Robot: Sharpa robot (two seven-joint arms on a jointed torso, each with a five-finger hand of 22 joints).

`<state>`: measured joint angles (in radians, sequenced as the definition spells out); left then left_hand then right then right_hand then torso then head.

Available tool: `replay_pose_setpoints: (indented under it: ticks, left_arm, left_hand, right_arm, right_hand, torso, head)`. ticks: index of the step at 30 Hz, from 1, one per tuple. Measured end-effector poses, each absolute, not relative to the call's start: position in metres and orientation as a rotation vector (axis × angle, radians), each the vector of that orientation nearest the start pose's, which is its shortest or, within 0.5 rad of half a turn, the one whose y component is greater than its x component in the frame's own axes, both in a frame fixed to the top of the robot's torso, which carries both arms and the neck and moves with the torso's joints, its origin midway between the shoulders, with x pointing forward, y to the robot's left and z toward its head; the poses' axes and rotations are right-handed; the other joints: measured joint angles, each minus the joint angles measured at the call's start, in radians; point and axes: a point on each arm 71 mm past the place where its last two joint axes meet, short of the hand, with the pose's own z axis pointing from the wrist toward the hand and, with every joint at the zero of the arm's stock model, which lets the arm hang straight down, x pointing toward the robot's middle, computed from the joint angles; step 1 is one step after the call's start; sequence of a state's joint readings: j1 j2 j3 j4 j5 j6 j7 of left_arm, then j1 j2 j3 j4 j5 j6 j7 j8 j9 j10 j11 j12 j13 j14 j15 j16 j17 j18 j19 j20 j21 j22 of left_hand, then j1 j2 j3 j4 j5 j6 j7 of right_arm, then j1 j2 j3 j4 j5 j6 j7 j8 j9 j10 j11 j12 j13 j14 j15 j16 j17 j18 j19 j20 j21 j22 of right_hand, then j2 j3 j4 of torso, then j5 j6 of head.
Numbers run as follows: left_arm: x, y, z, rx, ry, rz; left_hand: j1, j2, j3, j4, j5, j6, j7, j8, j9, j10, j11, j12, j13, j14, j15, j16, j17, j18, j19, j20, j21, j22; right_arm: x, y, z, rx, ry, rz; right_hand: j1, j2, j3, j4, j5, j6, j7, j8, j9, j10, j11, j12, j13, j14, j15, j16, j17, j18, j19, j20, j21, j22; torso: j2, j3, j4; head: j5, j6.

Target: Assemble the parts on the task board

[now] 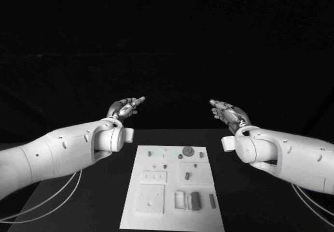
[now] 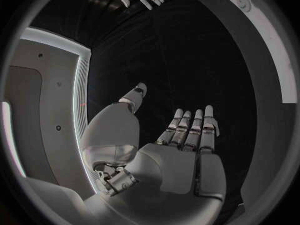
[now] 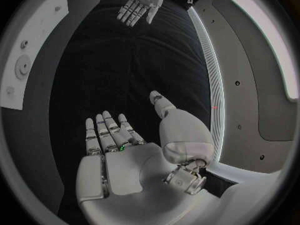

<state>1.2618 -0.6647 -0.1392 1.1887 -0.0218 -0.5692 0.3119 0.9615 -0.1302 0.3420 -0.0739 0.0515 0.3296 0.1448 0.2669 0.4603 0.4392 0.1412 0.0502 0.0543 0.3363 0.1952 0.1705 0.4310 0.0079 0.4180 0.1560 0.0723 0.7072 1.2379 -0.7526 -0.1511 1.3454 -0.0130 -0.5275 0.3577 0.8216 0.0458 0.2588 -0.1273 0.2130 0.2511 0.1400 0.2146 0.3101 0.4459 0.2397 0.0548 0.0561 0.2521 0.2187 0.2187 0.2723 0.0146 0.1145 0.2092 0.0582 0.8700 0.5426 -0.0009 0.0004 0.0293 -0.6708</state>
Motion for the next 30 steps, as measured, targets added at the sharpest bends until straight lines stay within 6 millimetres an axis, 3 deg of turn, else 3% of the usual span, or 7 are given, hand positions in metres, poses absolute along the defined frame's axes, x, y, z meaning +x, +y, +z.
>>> replay_pose_setpoints:
  ticks: [10, 17, 18, 21, 23, 25, 30]
  left_arm:
    - [0.574, 0.252, -0.189, -1.153, 1.442, -1.046]
    - [0.566, 0.253, -0.209, -1.131, 1.55, -1.019]
    - [0.563, 0.256, -0.214, -1.135, 1.565, -1.017]
    - [0.558, 0.264, -0.216, -1.135, 1.589, -1.028]
    - [0.555, 0.266, -0.213, -1.128, 1.598, -1.044]
    - [0.551, 0.264, -0.211, -1.122, 1.611, -1.066]
    - [0.535, 0.261, -0.213, -1.109, 1.658, -1.115]
  left_hand:
    - [0.024, 0.005, -0.001, -0.007, 0.002, 0.046, 0.005, 0.032, 0.042, 0.082, 0.016, 0.016, 0.011, 0.081, 0.007, 0.048, 0.073, 0.0, 0.035, -0.011, 0.016, 0.029]
    - [0.041, 0.047, -0.027, -0.05, 0.002, 0.162, 0.013, 0.077, 0.055, 0.295, 0.049, 0.082, 0.038, 0.232, 0.02, 0.122, 0.103, 0.003, 0.148, -0.039, 0.055, 0.033]
    - [0.053, 0.059, -0.016, -0.061, 0.024, 0.197, 0.015, 0.092, 0.059, 0.342, 0.053, 0.105, 0.047, 0.285, 0.015, 0.148, 0.112, 0.027, 0.193, -0.041, 0.074, 0.038]
    - [0.075, 0.081, 0.02, -0.097, 0.121, 0.316, 0.029, 0.135, 0.064, 0.477, 0.047, 0.163, 0.069, 0.379, 0.005, 0.18, 0.12, 0.056, 0.278, -0.051, 0.098, 0.037]
    - [0.099, 0.082, 0.058, -0.118, 0.12, 0.354, 0.038, 0.139, 0.055, 0.52, 0.036, 0.174, 0.072, 0.443, -0.015, 0.204, 0.129, 0.071, 0.334, -0.062, 0.114, 0.033]
    - [0.106, 0.079, 0.095, -0.142, 0.112, 0.375, 0.042, 0.139, 0.039, 0.546, 0.03, 0.174, 0.071, 0.499, -0.035, 0.22, 0.141, 0.078, 0.386, -0.076, 0.125, 0.03]
    - [0.123, 0.062, 0.123, -0.198, 0.079, 0.394, 0.048, 0.135, 0.019, 0.58, 0.017, 0.166, 0.07, 0.525, -0.044, 0.219, 0.15, 0.078, 0.418, -0.091, 0.125, 0.018]
  right_arm:
    - [0.543, -0.253, -0.197, 1.102, 1.577, 1.2]
    - [0.554, -0.26, -0.204, 0.961, 1.677, 1.117]
    - [0.555, -0.261, -0.207, 0.918, 1.692, 1.087]
    - [0.557, -0.259, -0.212, 0.781, 1.741, 1.007]
    - [0.557, -0.254, -0.212, 0.698, 1.768, 0.971]
    - [0.557, -0.25, -0.212, 0.627, 1.794, 0.939]
    - [0.549, -0.233, -0.215, 0.417, 1.87, 0.863]
  right_hand:
    - [0.058, -0.003, 0.017, -0.055, 0.004, 0.052, 0.003, 0.045, 0.039, 0.096, 0.01, 0.017, 0.01, 0.061, 0.011, 0.048, 0.04, 0.0, 0.026, 0.017, 0.018, 0.102]
    - [0.112, -0.021, 0.052, -0.117, 0.004, 0.147, 0.011, 0.105, 0.083, 0.207, 0.014, 0.046, 0.019, 0.17, 0.024, 0.111, 0.082, 0.004, 0.131, 0.005, 0.052, 0.309]
    - [0.123, -0.025, 0.059, -0.126, 0.004, 0.166, 0.012, 0.115, 0.087, 0.231, 0.014, 0.054, 0.021, 0.195, 0.023, 0.122, 0.087, 0.018, 0.157, 0.002, 0.058, 0.333]
    - [0.147, -0.034, 0.075, -0.141, 0.004, 0.22, 0.016, 0.139, 0.097, 0.296, 0.004, 0.074, 0.03, 0.267, 0.011, 0.155, 0.101, 0.039, 0.23, -0.006, 0.074, 0.372]
    - [0.168, -0.037, 0.084, -0.15, 0.004, 0.265, 0.019, 0.157, 0.104, 0.352, -0.009, 0.092, 0.039, 0.326, -0.003, 0.178, 0.113, 0.07, 0.289, -0.011, 0.083, 0.389]
    - [0.182, -0.045, 0.091, -0.157, 0.004, 0.304, 0.024, 0.169, 0.109, 0.403, -0.023, 0.106, 0.049, 0.379, -0.017, 0.196, 0.123, 0.081, 0.342, -0.015, 0.085, 0.397]
    - [0.221, -0.05, 0.108, -0.162, 0.004, 0.374, 0.035, 0.18, 0.116, 0.519, -0.06, 0.138, 0.082, 0.5, -0.055, 0.238, 0.156, 0.125, 0.462, -0.023, 0.101, 0.405]
  torso:
    - [0.0, 0.0001, 0.0]
    - [-0.001, 0.0, 0.0]
    - [0.0, 0.0001, -0.0002]
    - [0.0, -0.0006, -0.0011]
    - [0.0, -0.001, -0.0029]
    - [0.003, -0.001, -0.0048]
    - [0.013, 0.0013, -0.0075]
  head:
    - [0.0, 0.0]
    - [0.001, -0.005]
    - [0.001, -0.006]
    - [0.002, -0.008]
    - [0.004, -0.008]
    - [0.005, -0.007]
    - [0.008, -0.005]
